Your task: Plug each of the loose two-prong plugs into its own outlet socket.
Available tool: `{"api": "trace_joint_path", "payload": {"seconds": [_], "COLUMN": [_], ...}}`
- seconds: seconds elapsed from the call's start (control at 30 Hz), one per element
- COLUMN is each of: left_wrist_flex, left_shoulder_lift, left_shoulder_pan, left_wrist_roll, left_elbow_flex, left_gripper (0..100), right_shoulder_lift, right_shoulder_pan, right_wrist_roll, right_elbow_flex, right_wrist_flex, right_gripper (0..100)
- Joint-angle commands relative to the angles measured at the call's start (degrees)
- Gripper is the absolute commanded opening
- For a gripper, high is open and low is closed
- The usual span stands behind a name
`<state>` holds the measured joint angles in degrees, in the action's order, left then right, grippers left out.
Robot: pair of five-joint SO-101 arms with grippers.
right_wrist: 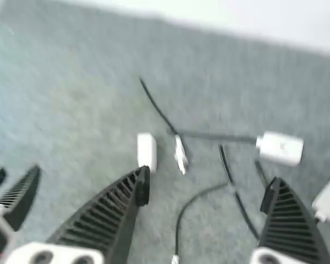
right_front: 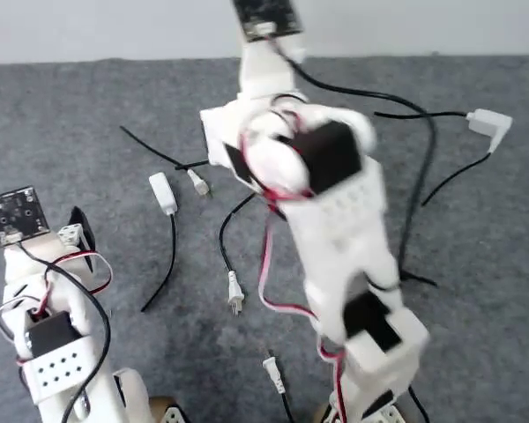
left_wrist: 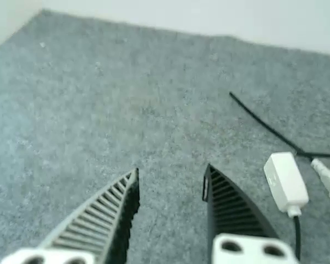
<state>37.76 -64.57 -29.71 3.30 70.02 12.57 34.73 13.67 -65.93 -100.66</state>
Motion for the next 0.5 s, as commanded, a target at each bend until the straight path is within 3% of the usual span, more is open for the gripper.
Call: {"api": "trace_joint_path", "payload": {"seconds": [0.0,0.23,0.33,0.47], "left_wrist_flex": [4.7,19.6,16.8,6.8], "left_shoulder_lift": [-10.5,-40.2,-38.7,-33.1], "left_shoulder_pan": [0.7,5.0,6.8,8.5], "left_wrist_roll": [-0.9,-1.6,-5.7,-8.6], "left_elbow_flex": [-1.2,1.0,4.0,10.8], "left_gripper": [19,19,19,19], "right_shoulder_lift": [-11.5,-26.3,-33.6,-41.5], "right_shoulder_pan": [0.3,-0.4,-2.1,-5.4], "right_wrist_roll": [-0.6,-0.9,-0.9,-1.0], "right_elbow_flex": [6.6,33.3,42.8,56.6], "right_wrist_flex": [-2.6,-2.5,-1.2,2.9], "right_gripper": [30.3,30.3,30.4,30.5]}}
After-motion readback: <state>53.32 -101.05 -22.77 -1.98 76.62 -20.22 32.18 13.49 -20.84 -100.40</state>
